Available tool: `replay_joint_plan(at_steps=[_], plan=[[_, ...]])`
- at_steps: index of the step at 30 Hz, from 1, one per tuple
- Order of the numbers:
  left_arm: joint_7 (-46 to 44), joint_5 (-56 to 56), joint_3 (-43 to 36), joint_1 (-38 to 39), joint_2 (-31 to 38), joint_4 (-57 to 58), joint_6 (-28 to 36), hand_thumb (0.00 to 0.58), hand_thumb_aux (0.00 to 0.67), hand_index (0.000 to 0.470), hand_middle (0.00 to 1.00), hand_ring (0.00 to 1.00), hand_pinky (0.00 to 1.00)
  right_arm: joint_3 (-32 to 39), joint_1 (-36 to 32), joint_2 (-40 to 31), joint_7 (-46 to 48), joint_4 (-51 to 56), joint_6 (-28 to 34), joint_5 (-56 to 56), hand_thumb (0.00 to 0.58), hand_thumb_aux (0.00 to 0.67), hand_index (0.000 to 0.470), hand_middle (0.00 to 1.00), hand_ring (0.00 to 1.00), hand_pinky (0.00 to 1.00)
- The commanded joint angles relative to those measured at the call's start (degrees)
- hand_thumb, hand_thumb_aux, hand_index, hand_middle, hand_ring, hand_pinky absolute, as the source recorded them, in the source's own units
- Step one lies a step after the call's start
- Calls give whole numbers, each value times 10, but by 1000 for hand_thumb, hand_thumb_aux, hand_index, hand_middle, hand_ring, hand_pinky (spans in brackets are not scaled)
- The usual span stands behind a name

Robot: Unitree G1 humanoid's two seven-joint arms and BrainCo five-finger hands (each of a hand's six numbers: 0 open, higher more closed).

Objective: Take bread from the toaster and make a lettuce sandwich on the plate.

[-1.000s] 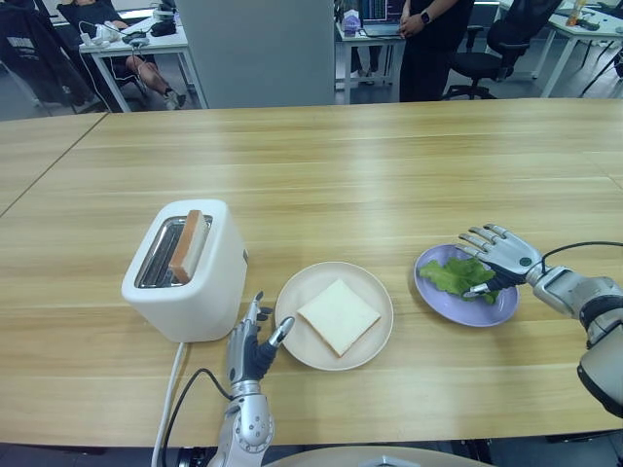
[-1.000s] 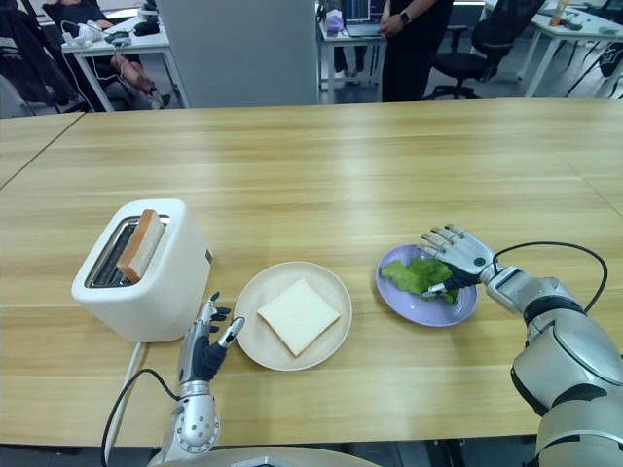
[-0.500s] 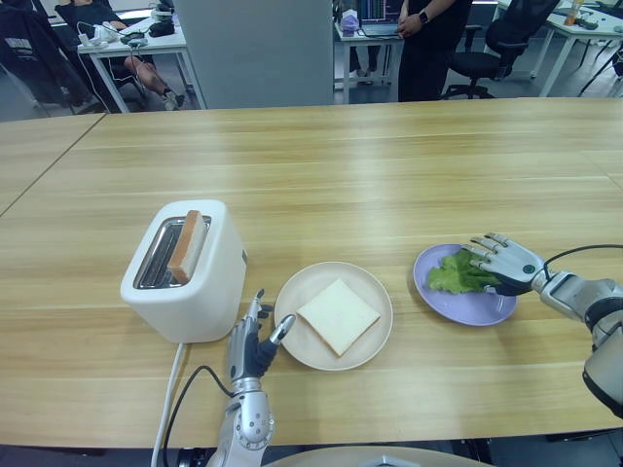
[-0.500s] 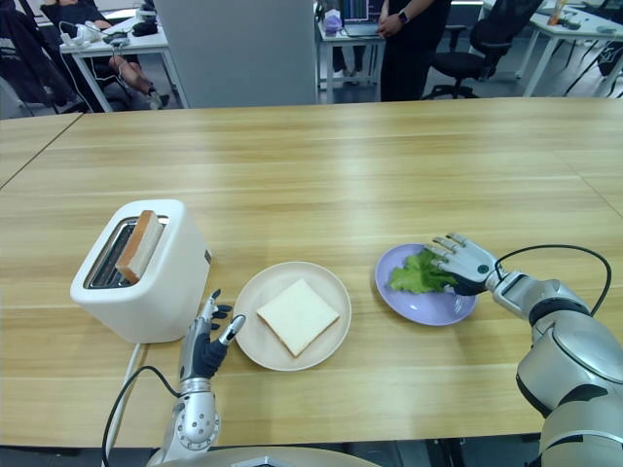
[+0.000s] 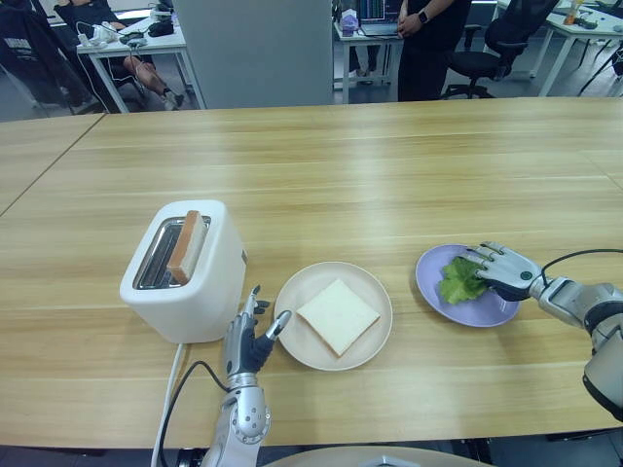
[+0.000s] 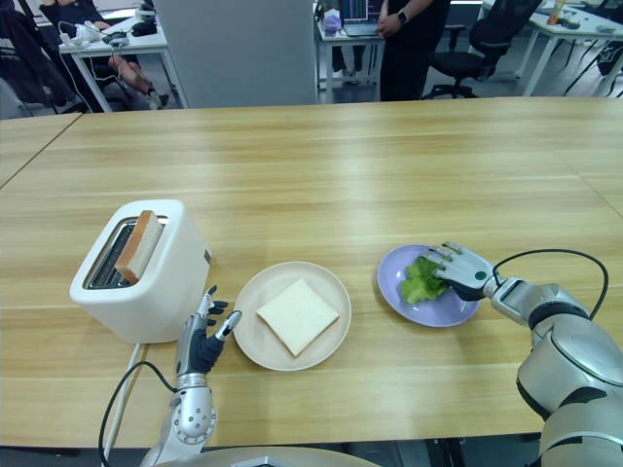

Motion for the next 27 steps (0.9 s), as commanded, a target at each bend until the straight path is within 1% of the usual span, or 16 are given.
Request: replay_joint_plan(at_steps=[1, 9, 15, 20, 23, 27], plan=[[-2, -3, -2, -1, 0, 11, 1, 0, 0, 0, 349, 349, 349, -24, -23, -15, -14, -19, -23, 25, 580, 670, 460, 0, 0, 0], [-1, -3, -4, 0, 0, 11, 0, 0, 0, 0, 345, 345, 345, -89, -38, -53, -24, -86, -78, 83, 580, 670, 460, 0, 0, 0], [-3, 1, -8, -2, -1, 7, 3, 0, 0, 0, 345, 345, 345, -140, -15, -70, 16, -171, -122, 127, 580, 670, 460, 0, 0, 0], [-6, 12, -15, -7, -2, -9, 11, 0, 0, 0, 345, 345, 345, -178, 37, -39, 91, -290, -137, 175, 580, 670, 460, 0, 0, 0], [-10, 15, -18, -13, -3, -13, 13, 0, 0, 0, 341, 341, 341, -200, 74, -4, 151, -363, -129, 211, 580, 670, 460, 0, 0, 0], [-13, 18, -22, -18, -1, -15, 17, 0, 0, 0, 341, 341, 341, -212, 117, 39, 209, -430, -115, 226, 580, 670, 460, 0, 0, 0]])
